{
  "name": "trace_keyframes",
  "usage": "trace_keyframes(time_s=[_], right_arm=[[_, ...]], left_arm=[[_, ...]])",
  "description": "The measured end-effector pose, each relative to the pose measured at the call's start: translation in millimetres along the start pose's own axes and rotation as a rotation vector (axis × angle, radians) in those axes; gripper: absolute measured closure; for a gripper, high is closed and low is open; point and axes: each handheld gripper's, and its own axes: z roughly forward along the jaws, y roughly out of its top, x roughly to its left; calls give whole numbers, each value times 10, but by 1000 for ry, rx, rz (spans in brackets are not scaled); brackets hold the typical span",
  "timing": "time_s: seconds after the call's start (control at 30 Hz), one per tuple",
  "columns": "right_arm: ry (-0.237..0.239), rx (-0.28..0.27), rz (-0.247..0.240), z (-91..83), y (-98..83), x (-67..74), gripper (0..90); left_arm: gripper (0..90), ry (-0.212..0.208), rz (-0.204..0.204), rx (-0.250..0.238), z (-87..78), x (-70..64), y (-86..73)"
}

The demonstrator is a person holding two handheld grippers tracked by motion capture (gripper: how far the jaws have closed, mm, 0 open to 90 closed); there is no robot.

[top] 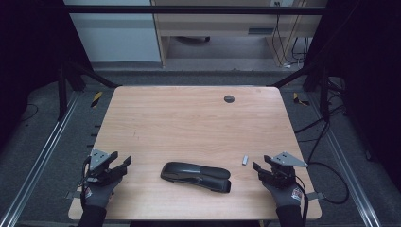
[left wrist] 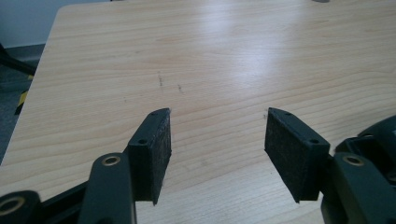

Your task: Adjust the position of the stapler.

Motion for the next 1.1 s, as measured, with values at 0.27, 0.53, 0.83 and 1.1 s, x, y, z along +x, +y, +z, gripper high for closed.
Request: trace_keyframes(time_s=[0.27,0.53,0.83,1.1], right_arm=[[32,-10,-6,-4,13,79,489],[68,-10,-23,-22,35,175,540],[105,-11,-69,-7,28,328,580],[157,-7,-86,-1,21,415,655]], left_arm=[[402,-34,59,0,-84,-115,72],[413,-75,100,-10,-138,-246,126],[409,-107,155,-40,-222,-406,239],[407,-145,215,-48,-281,-591,319]])
